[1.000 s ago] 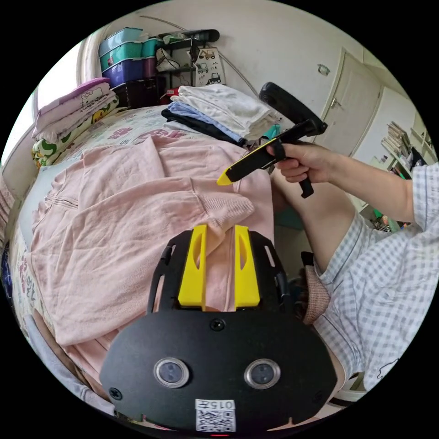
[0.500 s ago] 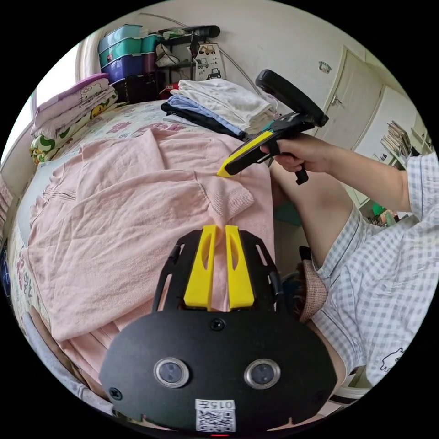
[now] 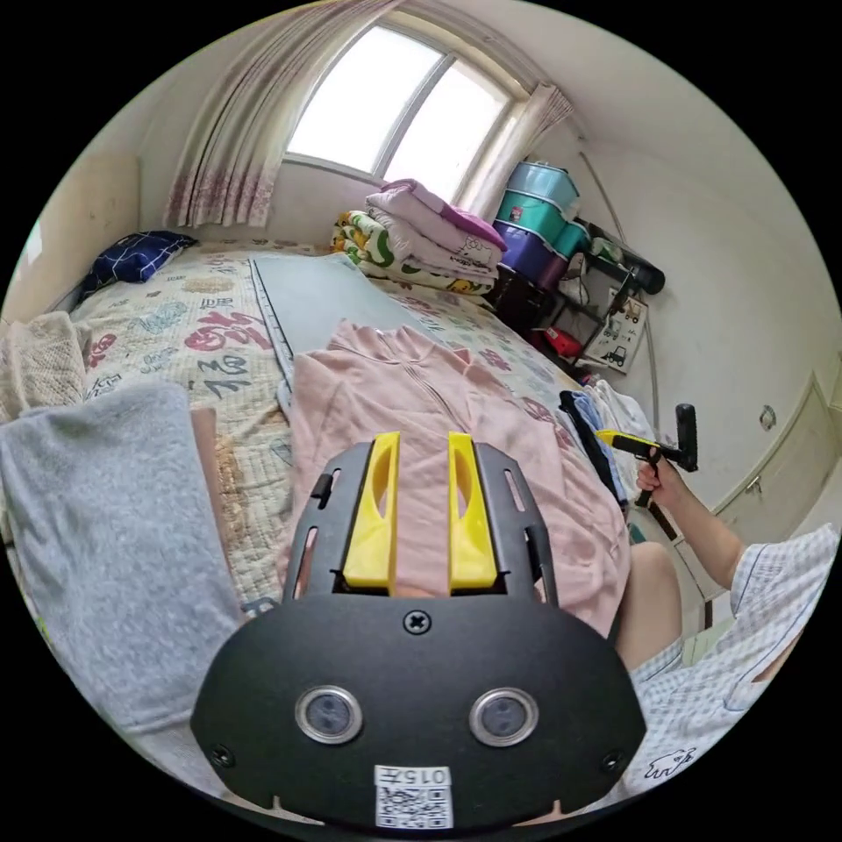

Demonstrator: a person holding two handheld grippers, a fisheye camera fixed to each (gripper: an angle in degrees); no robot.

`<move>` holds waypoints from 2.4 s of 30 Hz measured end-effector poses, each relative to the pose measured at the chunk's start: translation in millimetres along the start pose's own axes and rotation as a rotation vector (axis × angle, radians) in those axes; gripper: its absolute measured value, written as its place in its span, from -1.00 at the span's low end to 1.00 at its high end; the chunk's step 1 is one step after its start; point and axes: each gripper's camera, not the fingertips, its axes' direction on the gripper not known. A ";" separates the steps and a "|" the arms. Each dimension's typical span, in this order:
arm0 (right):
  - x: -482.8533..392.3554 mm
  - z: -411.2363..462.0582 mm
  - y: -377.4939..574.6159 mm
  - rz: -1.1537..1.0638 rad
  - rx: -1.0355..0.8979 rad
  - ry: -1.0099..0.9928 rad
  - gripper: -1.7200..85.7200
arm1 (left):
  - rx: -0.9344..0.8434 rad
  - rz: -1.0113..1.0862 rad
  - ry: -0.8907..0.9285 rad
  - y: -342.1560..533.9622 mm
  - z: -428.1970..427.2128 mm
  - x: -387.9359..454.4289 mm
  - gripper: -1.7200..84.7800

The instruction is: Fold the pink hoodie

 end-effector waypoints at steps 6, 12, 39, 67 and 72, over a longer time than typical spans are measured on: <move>3.9 94.7 -133.7 -0.120 0.040 -0.028 -0.71 | -0.043 0.026 -0.195 -82.1 55.8 -48.2 -0.76; 9.6 216.6 -241.6 -0.100 -0.005 0.021 -0.67 | -0.148 -0.007 -0.220 -144.4 137.8 -88.8 -0.71; -88.0 42.2 -221.6 -0.348 0.032 -0.046 -0.95 | -0.029 0.300 -0.114 -108.8 13.4 -16.3 -0.95; 20.8 -171.5 -68.1 0.109 -0.191 -0.051 -0.88 | -0.198 -0.024 0.007 223.5 -99.4 2.8 -0.90; 106.6 -204.8 -135.5 0.307 -0.047 -0.126 -0.72 | -0.015 -0.276 -0.036 207.4 -130.9 -71.3 -0.70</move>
